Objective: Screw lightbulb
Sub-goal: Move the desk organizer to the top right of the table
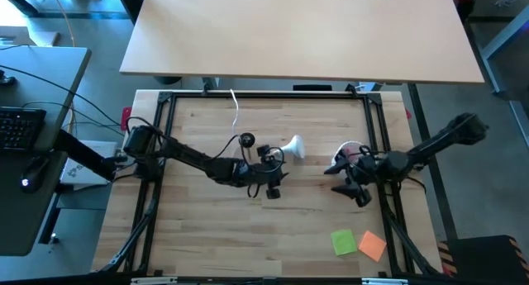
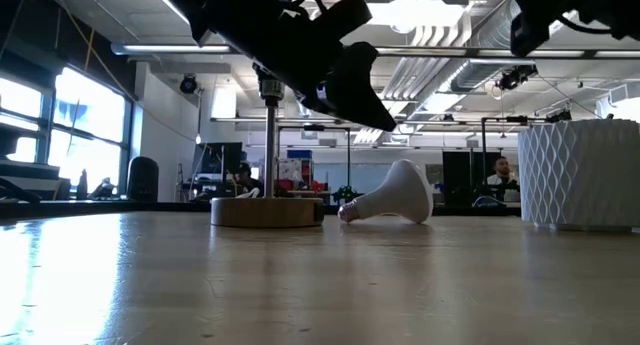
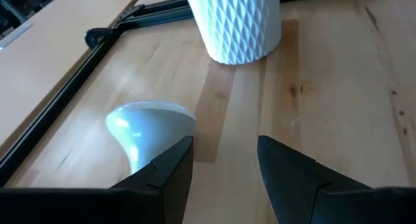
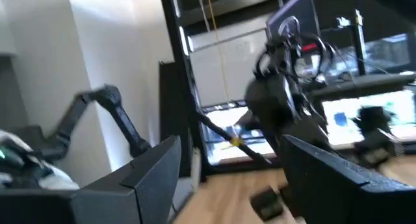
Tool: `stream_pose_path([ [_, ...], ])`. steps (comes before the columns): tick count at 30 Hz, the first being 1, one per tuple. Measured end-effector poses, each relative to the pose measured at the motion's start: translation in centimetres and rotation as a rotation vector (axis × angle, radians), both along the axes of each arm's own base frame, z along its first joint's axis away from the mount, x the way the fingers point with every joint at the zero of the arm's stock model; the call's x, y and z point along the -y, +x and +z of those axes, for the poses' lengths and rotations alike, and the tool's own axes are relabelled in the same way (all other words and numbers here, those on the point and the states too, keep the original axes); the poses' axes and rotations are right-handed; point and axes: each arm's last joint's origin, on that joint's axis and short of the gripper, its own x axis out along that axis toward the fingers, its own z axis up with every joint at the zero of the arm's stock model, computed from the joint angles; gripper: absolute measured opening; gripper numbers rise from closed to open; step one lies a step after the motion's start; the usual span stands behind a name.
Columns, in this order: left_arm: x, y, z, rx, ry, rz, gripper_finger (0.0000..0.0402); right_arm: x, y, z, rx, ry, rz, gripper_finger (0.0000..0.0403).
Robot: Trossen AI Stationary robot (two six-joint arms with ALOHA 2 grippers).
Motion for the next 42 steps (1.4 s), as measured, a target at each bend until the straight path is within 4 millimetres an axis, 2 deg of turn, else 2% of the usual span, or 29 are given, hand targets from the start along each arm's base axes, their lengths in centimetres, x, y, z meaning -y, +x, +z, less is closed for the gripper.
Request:
stream_pose_path([
  [7, 0.9, -0.2, -0.1, -0.006, 0.001, -0.020, 0.0166, -1.3, 3.1, 3.0, -0.024, 0.071, 0.009, 0.0259],
  [11, 1.1, -0.2, 0.0, 0.003, -0.020, -0.015, 0.0166, -2.0, 5.2, 5.4, -0.165, -0.005, -0.053, 0.0259],
  [13, 1.4, -0.3, -0.1, 0.008, -0.037, -0.016, 0.0166, -2.7, 5.9, 6.9, -0.351, -0.114, -0.106, 0.0259],
  [15, 1.6, -0.5, -0.3, 0.002, -0.038, -0.022, 0.0166, -3.0, 6.0, 8.4, -0.592, -0.162, -0.253, 0.0259],
  [18, 2.2, -0.8, -0.6, -0.007, -0.036, -0.039, 0.0166, -2.7, 5.0, 10.2, -0.928, -0.146, -0.431, 0.0259],
  [22, 2.5, -1.0, -0.9, -0.011, -0.039, -0.043, 0.0166, -1.8, 3.1, 11.2, -1.269, -0.082, -0.544, 0.0259],
  [25, 2.7, -1.1, -0.9, -0.009, -0.038, -0.045, 0.0166, -0.8, 1.9, 10.4, -1.489, -0.035, -0.573, 0.0259],
  [29, 2.9, -1.1, -0.8, -0.001, -0.038, -0.051, 0.0166, 0.5, 1.3, 8.5, -1.634, -0.003, -0.612, 0.0259],
  [39, 3.0, -1.0, -0.7, 0.006, -0.027, -0.058, 0.0166, 2.6, 1.8, 4.1, -1.730, -0.002, -0.605, 0.0259],
  [42, 3.0, -1.0, -0.7, 0.006, -0.027, -0.058, 0.0166, 3.1, 1.6, 3.2, -1.765, 0.005, -0.623, 0.0240],
])
